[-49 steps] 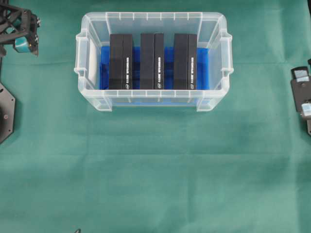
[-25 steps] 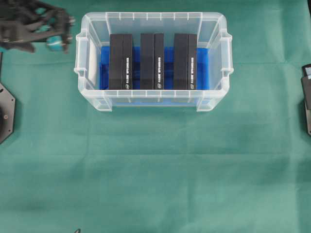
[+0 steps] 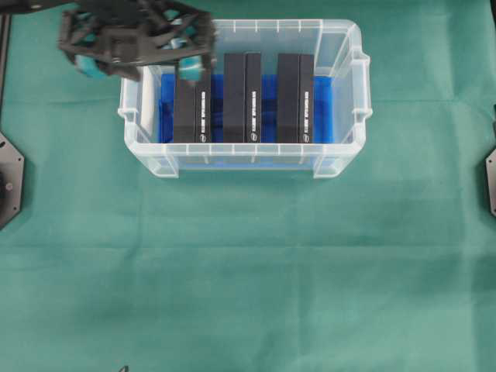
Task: Take the box out of the case with the left arm.
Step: 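Move the open left gripper over the middle black box and descend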
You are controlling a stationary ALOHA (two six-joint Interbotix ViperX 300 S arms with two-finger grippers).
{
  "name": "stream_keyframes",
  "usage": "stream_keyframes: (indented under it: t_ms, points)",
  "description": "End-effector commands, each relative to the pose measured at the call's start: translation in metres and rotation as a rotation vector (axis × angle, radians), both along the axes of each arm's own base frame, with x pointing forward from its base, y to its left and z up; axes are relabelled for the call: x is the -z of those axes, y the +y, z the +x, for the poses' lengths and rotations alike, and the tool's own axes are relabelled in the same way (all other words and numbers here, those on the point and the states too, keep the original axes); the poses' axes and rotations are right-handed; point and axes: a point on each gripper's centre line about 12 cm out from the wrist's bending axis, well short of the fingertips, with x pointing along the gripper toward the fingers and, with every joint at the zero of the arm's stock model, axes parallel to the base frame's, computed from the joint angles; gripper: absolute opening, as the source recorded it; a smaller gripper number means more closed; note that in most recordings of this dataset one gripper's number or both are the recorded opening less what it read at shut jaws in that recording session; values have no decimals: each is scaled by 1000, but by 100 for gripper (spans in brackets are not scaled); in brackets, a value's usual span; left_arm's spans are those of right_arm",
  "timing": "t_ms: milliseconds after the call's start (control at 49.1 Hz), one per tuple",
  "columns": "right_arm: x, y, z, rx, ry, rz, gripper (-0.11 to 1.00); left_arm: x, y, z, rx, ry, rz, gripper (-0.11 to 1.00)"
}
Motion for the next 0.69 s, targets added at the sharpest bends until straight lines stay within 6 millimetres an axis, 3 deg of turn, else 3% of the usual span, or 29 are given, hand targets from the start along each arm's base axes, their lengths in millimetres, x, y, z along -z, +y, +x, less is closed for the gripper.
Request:
stream_keyframes:
  t_ms: [0, 387, 672]
  points:
    - [-8, 0, 2, 3, -23, 1, -1, -12, -5, 12, 17, -40, 10, 95]
    - [-10, 0, 2, 3, -32, 1, -1, -3, -4, 66, 43, -57, 15, 95]
    - [-10, 0, 2, 3, -34, 1, -1, 3, -2, 79, 44, -59, 17, 95]
